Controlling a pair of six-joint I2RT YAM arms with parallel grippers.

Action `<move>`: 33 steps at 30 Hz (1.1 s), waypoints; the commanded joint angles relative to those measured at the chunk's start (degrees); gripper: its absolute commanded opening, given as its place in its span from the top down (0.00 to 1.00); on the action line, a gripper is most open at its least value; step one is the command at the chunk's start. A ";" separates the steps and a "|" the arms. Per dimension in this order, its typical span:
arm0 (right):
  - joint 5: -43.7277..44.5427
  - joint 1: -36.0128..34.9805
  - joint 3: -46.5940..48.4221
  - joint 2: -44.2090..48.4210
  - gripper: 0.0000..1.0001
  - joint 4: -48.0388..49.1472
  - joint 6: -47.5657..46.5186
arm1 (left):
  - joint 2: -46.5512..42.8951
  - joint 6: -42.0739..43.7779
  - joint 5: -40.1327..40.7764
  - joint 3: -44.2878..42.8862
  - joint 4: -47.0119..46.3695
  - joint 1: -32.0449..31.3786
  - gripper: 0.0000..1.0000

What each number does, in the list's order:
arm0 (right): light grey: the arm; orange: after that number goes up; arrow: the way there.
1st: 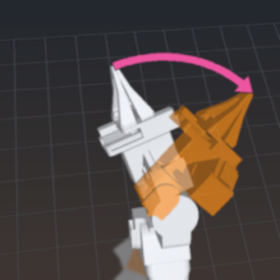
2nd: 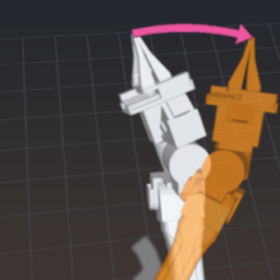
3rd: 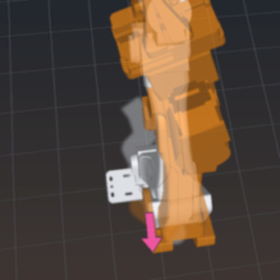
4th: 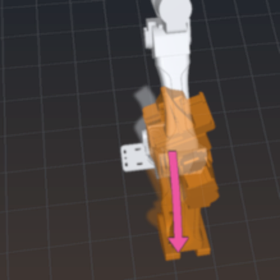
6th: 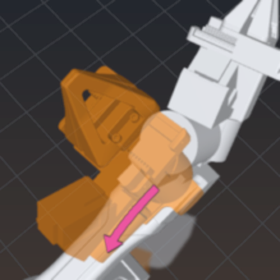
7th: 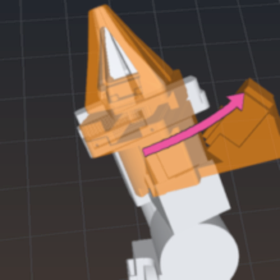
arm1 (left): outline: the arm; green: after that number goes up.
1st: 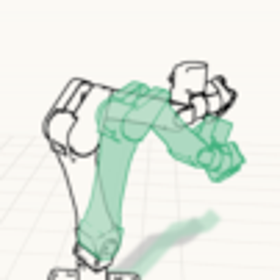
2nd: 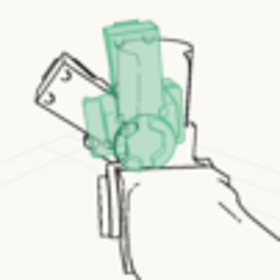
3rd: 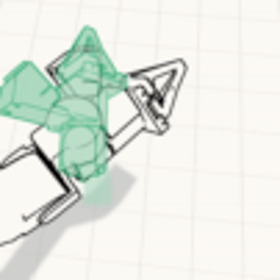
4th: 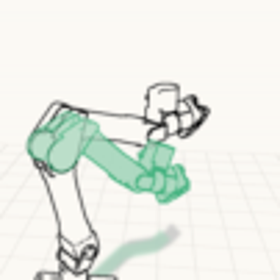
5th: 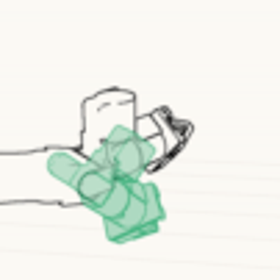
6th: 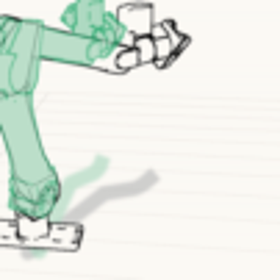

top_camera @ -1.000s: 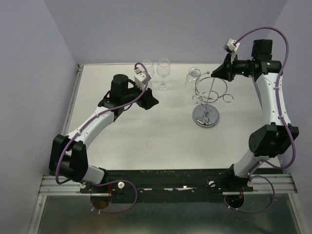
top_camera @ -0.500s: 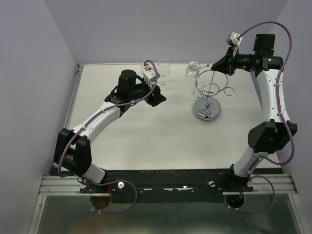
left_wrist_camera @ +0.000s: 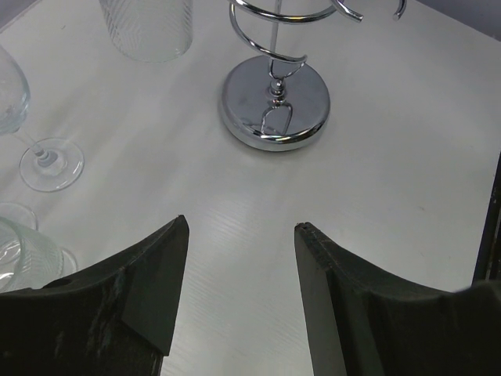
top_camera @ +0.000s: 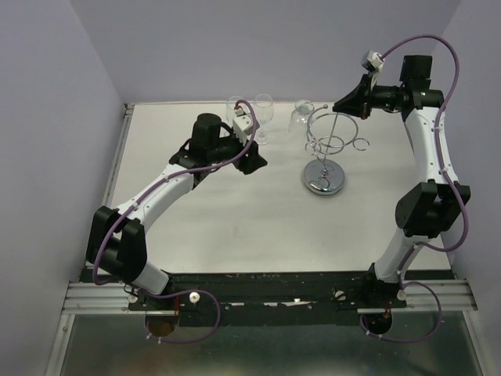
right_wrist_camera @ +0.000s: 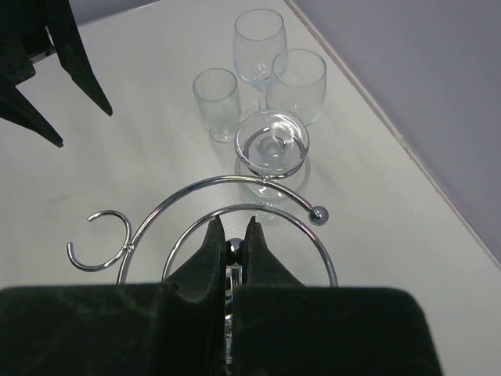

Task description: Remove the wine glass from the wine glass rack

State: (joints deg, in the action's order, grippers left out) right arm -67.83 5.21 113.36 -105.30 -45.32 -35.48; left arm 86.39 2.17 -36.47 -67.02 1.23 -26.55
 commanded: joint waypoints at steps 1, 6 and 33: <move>-8.28 -0.12 2.74 1.85 0.96 6.83 -0.37 | -2.01 1.96 0.08 0.23 1.58 -0.70 0.30; -6.53 -0.12 0.64 2.72 0.93 4.54 -3.01 | -2.10 2.04 0.17 0.75 1.31 -0.79 0.30; 14.82 -0.03 -6.83 16.96 0.00 14.11 16.21 | 12.39 5.03 0.17 -13.29 -16.17 -1.58 0.25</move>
State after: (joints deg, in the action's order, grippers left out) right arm -60.53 5.23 107.96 -92.60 -36.80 -29.19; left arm 94.59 4.32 -34.98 -73.14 -8.01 -27.20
